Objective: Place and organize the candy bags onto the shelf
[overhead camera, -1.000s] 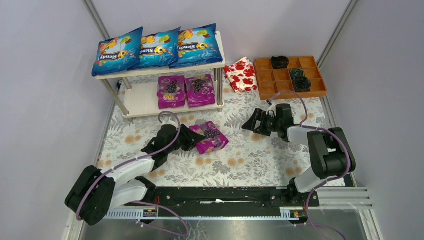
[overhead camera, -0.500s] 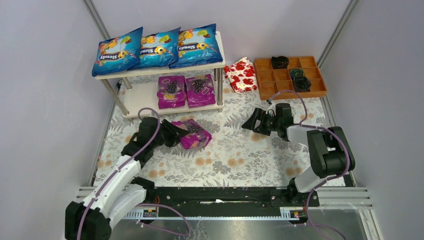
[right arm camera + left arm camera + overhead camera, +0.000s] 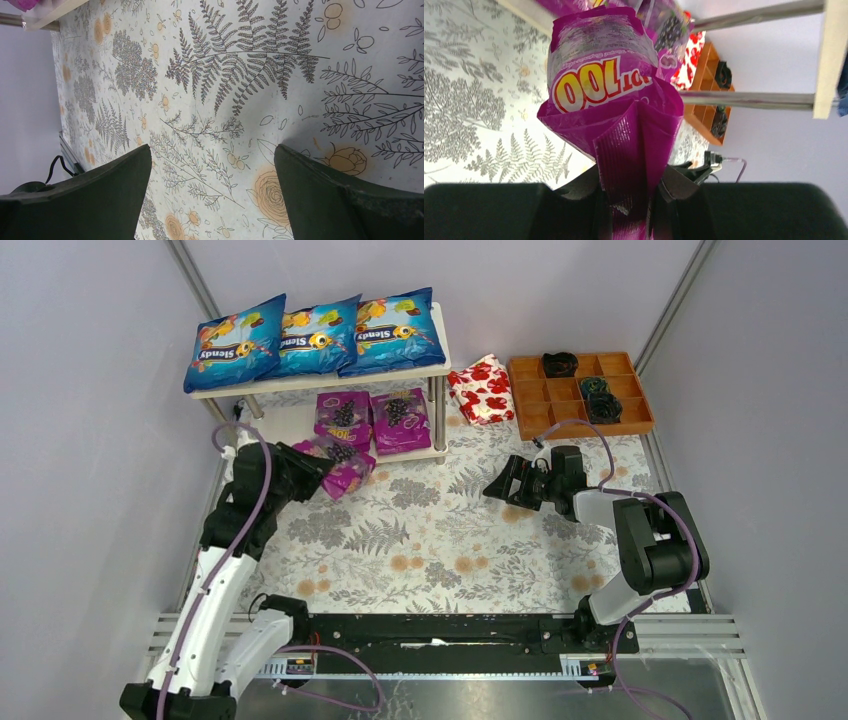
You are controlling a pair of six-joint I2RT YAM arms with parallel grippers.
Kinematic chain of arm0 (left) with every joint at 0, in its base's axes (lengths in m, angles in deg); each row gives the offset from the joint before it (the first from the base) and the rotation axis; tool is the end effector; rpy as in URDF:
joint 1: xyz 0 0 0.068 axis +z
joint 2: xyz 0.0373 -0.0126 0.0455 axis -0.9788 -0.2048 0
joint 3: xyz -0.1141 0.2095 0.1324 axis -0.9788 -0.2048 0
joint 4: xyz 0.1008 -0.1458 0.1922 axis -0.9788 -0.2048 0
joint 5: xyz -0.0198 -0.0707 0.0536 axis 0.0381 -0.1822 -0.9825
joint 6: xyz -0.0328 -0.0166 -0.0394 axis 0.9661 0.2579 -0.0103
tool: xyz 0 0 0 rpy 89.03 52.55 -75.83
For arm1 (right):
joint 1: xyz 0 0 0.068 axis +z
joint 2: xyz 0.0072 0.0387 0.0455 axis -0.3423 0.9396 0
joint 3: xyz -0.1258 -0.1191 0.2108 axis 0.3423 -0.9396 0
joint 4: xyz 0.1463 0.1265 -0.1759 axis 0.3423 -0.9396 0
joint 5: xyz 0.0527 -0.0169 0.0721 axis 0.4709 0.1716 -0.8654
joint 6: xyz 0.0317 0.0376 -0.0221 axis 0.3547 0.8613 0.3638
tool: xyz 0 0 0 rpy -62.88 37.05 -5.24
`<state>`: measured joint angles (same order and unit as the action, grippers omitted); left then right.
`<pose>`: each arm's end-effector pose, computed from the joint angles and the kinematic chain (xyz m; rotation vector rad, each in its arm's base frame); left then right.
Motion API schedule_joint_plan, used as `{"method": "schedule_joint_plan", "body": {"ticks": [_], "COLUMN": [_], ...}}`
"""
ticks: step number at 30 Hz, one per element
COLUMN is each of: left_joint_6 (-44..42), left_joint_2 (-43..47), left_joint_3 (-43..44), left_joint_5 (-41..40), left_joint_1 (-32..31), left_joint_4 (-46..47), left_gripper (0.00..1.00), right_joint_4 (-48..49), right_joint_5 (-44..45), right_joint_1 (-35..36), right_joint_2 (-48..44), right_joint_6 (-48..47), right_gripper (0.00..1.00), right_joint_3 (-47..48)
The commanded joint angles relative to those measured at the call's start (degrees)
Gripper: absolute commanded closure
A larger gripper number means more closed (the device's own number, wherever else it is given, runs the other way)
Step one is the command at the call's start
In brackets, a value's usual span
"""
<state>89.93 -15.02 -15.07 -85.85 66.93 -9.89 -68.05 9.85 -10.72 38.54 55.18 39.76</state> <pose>0.1637 -0.0330 0.3315 -0.9469 1.9683 -0.7891 0.2874 0.0669 0.1434 0.0136 2.2678 0.9950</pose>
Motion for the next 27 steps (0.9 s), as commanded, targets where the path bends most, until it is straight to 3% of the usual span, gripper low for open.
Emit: {"method": "schedule_joint_plan", "body": {"ticks": [1, 10, 12, 16, 19, 24, 27], "left_joint_6": [-2.33, 0.96, 0.67, 5.50, 13.06, 17.73, 17.30], "left_joint_2": [-1.22, -0.11, -0.12, -3.14, -6.16, -10.87, -12.64], "left_joint_3": [6.77, -0.05, -2.54, -7.60, -14.13, -19.16, -20.35], "left_joint_5": [-3.44, -5.07, -2.58, 9.95, 17.36, 19.44, 17.01], "left_joint_1": [1.86, 8.40, 11.63, 20.41, 25.92, 31.79, 32.49], "left_joint_4": [8.12, 27.62, 33.92, 45.61, 62.29, 77.92, 81.27], "left_gripper": [1.00, 1.00, 1.00, 1.00, 1.00, 1.00, 1.00], "right_joint_4": [-3.81, -3.34, -3.41, -3.45, -3.38, -3.42, -3.55], "right_joint_5": [2.73, 2.44, 2.46, 2.85, 2.69, 2.57, 2.49], "right_joint_1": [-0.25, -0.25, -0.31, -0.25, -0.28, -0.25, -0.25], "right_joint_2": [1.48, 2.29, 2.22, 1.88, 2.21, 2.21, 1.93], "right_joint_6": [-1.84, -1.79, -1.83, -1.83, -1.81, -1.89, -2.05], "right_gripper": [0.00, 0.00, 0.00, 0.00, 0.00, 0.00, 0.00], "right_joint_3": [0.24, 0.26, 0.28, 0.12, 0.21, 0.30, 0.30]}}
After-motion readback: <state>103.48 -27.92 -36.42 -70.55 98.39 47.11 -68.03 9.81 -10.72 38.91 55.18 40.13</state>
